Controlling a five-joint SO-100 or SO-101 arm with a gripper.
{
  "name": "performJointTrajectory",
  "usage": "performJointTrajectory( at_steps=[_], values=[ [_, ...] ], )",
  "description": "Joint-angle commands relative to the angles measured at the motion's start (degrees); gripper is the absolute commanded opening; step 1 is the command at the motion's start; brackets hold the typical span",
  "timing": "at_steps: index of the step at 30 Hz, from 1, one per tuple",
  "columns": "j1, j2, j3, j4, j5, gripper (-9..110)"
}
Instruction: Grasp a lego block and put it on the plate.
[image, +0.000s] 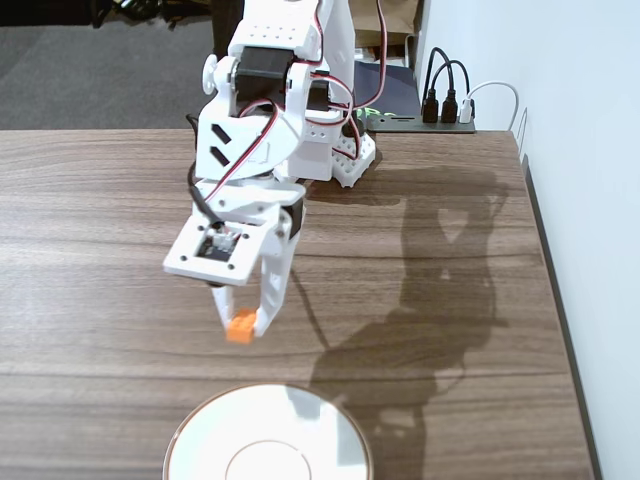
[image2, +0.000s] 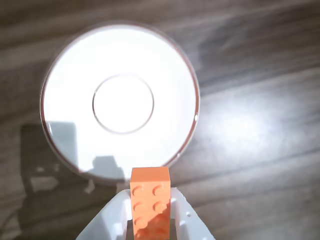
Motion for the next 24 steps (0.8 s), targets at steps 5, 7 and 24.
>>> performJointTrajectory(
  at_steps=[5,7,24],
  values=[
    [-1.7,-8.6,-9.0,-1.2,3.2,5],
    [-2.1,-11.9,-11.0,-1.2,4.2,5],
    [-5.4,-26.2,-21.2,-1.0,9.6,5]
  ],
)
